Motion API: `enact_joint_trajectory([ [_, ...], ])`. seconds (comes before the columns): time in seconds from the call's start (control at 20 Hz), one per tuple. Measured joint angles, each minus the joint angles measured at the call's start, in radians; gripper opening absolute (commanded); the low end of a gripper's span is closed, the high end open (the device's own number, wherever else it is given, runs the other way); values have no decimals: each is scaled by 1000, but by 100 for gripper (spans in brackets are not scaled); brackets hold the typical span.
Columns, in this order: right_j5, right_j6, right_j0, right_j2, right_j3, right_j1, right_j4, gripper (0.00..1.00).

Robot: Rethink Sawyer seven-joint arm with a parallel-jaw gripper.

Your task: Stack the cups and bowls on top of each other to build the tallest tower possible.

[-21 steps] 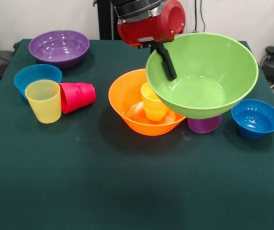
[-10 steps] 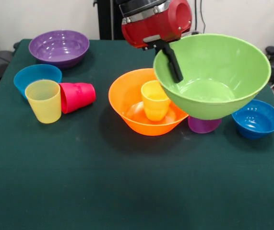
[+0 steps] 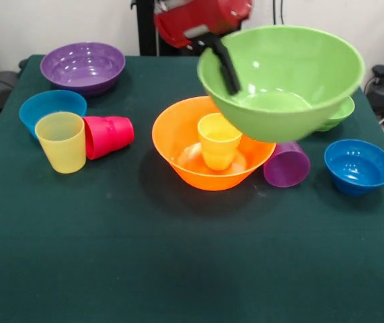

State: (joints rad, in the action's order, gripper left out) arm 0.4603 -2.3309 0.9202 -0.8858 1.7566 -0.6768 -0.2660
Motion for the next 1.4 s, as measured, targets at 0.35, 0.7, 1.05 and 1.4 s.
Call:
enact_joint_trajectory([
  [0.35,0,0,213,-69,98,-61,-3,0],
  [0.7,0,0,268,-45,138,-139,-22,0],
  [1.05,-36,0,193,-27,171,-148,-91,0],
  [1.4,-115,0,148,-23,205,-122,-150,0],
])
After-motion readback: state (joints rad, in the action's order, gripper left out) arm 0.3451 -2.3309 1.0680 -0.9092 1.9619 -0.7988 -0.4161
